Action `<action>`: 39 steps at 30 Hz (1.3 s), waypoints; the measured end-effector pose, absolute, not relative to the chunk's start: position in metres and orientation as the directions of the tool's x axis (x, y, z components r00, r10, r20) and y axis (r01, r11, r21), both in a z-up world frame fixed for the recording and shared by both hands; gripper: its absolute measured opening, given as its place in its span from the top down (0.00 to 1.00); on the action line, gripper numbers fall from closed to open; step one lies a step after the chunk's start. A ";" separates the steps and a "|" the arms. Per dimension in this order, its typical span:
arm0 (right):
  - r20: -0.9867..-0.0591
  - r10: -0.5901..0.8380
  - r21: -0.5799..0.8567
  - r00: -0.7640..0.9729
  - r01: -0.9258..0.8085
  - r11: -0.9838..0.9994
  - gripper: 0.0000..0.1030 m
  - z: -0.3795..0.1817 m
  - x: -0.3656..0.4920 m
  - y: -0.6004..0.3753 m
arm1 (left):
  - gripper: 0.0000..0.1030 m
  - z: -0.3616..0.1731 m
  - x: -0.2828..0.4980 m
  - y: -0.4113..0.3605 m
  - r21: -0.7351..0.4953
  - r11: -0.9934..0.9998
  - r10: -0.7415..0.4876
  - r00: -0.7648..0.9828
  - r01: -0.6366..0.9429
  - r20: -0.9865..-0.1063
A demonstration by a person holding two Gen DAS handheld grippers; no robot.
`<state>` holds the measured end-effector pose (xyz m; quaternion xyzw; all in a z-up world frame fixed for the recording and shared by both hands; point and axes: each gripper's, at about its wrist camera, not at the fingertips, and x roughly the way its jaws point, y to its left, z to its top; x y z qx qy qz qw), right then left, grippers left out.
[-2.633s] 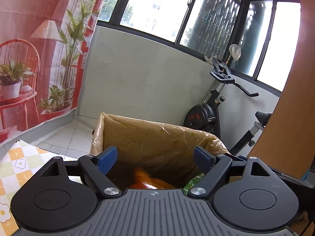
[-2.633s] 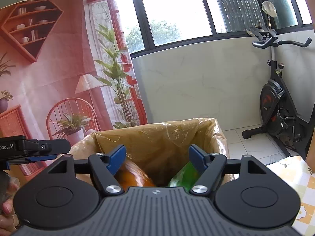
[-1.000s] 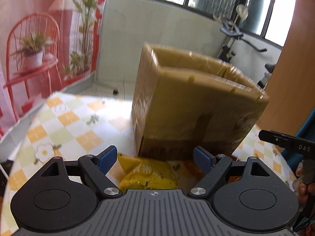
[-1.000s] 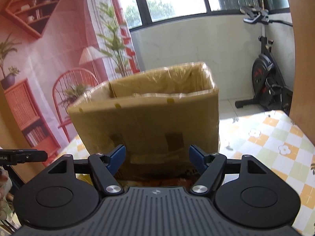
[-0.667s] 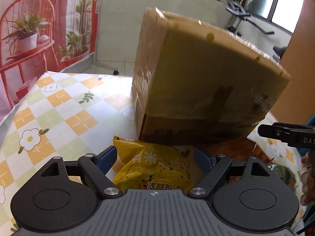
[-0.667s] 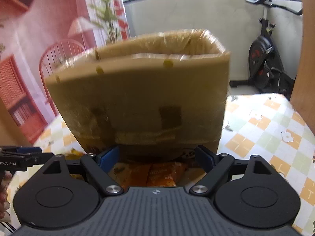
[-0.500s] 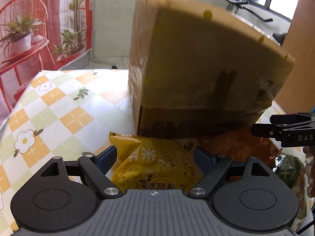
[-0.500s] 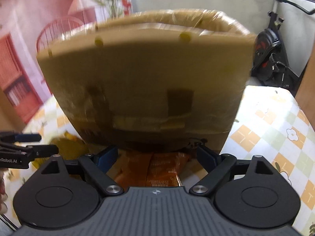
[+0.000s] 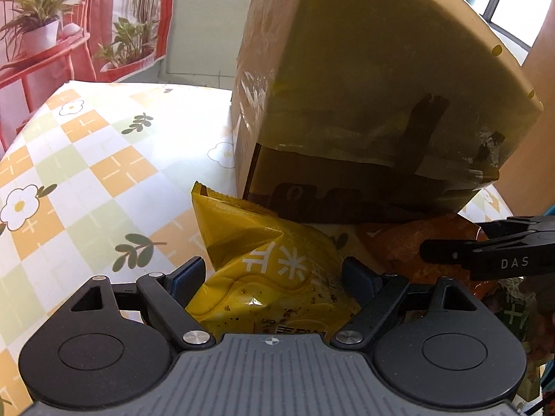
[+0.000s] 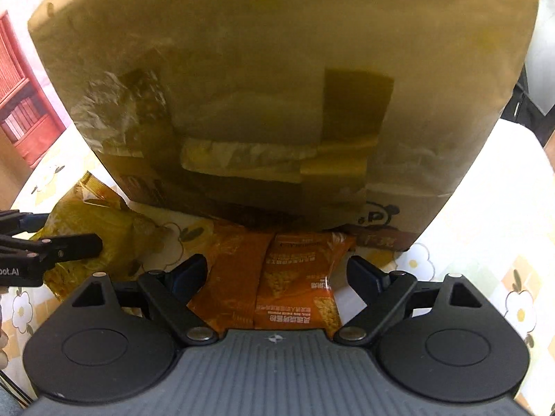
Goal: Organize snacks
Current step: 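Grasp the yellow bag with left tool while right tool grasps orange chip bag, then lift the yellow bag and orange chip bag with both tools over the box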
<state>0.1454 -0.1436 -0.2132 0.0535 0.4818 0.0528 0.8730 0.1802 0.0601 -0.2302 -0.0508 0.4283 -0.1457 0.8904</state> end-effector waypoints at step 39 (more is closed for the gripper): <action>-0.714 0.298 0.325 0.633 -0.077 0.942 0.30 -0.161 0.061 -0.165 | 0.27 -0.173 0.097 0.077 -0.277 0.953 -0.281 0.714 0.126 -0.641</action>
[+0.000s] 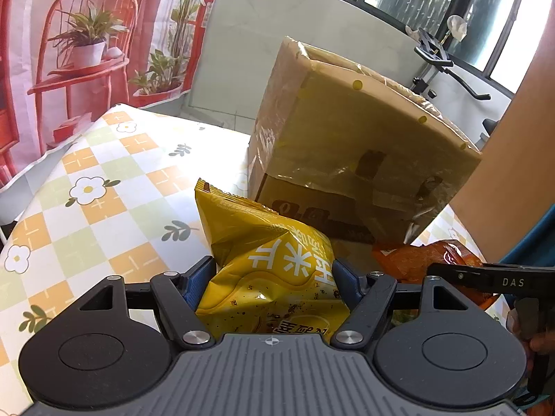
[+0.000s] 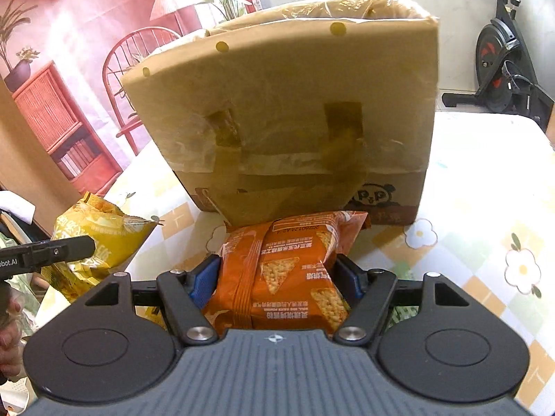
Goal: Organize snacks
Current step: 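Lift the yellow bag and orange chip bag with both tools over the box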
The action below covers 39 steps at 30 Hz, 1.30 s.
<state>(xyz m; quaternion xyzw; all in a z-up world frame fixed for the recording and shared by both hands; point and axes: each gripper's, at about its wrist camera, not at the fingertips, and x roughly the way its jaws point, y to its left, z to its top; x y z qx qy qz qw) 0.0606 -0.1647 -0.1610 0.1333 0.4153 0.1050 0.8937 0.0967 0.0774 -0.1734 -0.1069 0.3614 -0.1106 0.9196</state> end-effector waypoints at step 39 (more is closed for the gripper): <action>-0.339 0.182 0.212 0.923 -0.113 0.971 0.31 -0.019 0.061 -0.218 | 0.27 -0.065 0.134 0.008 -0.199 0.916 -0.399 0.855 0.350 -0.331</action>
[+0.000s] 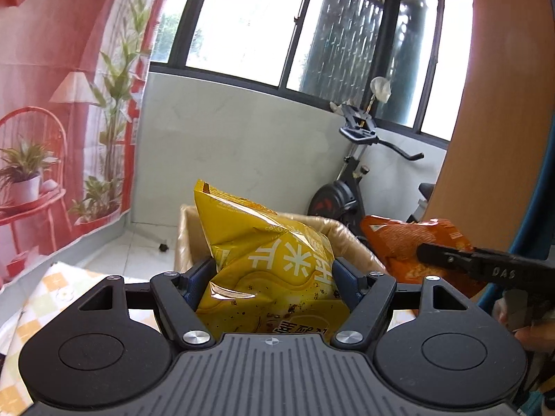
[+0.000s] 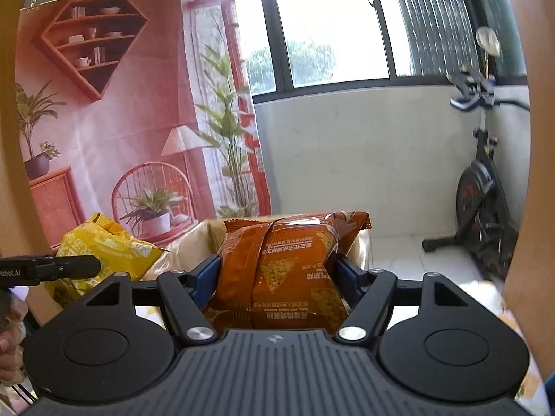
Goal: Organize snacks
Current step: 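Lift the yellow bag and orange chip bag with both tools over the box, then open both tools to drop the yellow and orange bags into the box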
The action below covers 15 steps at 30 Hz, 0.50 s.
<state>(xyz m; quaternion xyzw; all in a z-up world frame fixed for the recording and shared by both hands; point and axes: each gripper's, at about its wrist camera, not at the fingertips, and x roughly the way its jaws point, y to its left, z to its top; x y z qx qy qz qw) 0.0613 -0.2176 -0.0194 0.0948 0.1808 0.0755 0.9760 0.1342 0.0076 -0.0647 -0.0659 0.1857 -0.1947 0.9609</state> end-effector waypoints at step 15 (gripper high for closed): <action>-0.357 0.153 0.090 0.921 -0.129 0.988 0.31 -0.052 0.193 -0.212 | 0.26 -0.078 0.229 -0.011 -0.172 0.928 -0.372 0.847 0.330 -0.381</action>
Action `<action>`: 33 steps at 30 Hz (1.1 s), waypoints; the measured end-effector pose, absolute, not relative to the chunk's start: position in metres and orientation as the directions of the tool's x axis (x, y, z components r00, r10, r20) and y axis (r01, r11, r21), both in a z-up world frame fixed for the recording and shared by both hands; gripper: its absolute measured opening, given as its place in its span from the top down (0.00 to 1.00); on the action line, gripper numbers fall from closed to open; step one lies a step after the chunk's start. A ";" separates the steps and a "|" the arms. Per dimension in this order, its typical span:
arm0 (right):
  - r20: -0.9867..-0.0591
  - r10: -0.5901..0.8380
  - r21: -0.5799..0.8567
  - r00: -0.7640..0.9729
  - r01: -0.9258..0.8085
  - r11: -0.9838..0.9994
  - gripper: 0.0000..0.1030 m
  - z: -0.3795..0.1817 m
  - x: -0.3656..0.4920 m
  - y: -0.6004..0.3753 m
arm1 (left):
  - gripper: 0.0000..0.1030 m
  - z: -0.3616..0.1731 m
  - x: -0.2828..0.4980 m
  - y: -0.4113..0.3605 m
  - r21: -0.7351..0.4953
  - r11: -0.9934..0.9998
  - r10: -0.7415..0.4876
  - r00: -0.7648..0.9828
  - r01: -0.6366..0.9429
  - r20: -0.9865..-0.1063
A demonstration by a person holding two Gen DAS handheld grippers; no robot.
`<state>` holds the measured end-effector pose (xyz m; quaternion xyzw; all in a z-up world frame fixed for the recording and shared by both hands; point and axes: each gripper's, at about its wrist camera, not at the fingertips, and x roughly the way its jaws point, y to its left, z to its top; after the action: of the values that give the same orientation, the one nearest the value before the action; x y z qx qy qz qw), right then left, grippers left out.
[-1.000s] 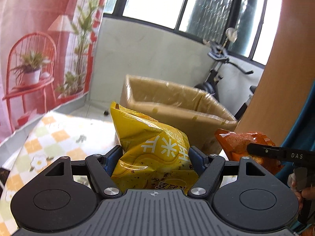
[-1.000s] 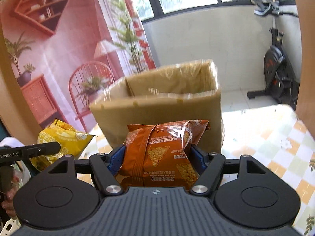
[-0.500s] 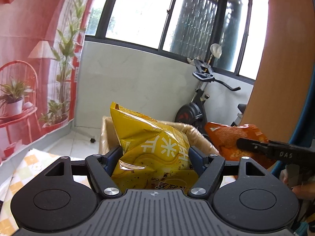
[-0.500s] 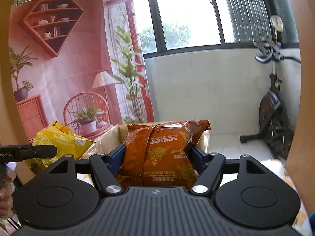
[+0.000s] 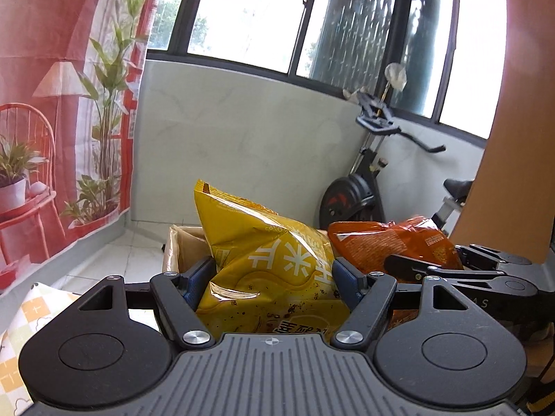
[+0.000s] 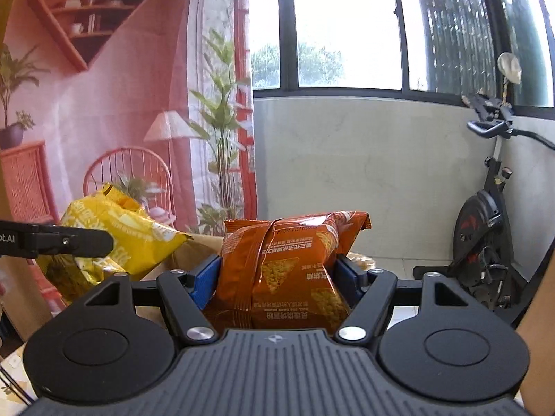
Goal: Organize snacks
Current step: 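Open both tools to drop the yellow and orange bags into the box, then lower both tools back toward the green cucumber-print bag on the table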
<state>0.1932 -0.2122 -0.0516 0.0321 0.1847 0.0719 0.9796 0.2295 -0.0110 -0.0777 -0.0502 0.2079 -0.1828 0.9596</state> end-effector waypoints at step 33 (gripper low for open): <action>-0.453 0.164 0.136 0.876 -0.114 0.984 0.20 -0.080 0.206 -0.213 | 0.26 -0.069 0.226 -0.003 -0.129 0.941 -0.336 0.828 0.312 -0.450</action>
<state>0.2056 -0.2134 -0.0798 0.0524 0.2382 0.0720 0.9671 0.2265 -0.0027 -0.0686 -0.0250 0.2397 -0.1697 0.9556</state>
